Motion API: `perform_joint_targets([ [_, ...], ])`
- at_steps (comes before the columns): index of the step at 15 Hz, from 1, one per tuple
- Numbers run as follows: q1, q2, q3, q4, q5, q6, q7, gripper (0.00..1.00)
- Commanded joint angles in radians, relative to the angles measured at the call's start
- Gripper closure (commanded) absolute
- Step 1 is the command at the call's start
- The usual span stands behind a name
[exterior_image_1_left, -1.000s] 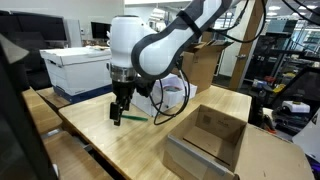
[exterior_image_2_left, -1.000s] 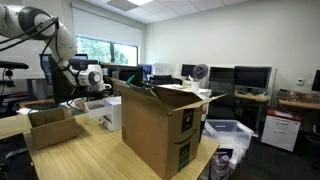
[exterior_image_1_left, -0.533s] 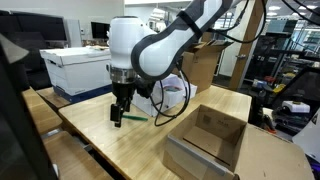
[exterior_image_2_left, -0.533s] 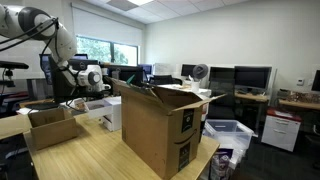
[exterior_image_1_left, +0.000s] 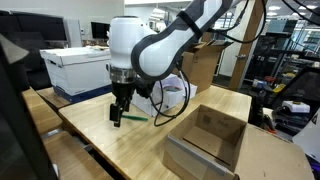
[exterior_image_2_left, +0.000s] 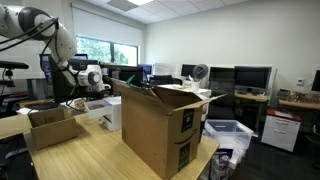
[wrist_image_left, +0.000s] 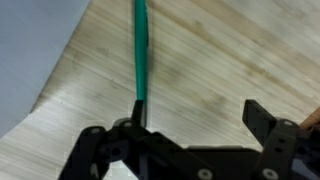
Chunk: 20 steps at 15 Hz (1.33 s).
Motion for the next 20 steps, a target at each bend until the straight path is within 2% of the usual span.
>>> perform_joint_targets([
  [1,0.012,-0.013,-0.015,-0.016,-0.005,0.017,0.038,0.00],
  [11,0.024,-0.014,-0.034,-0.016,-0.006,0.012,0.099,0.00],
  [20,0.021,-0.005,-0.026,-0.003,0.003,-0.007,0.087,0.00],
])
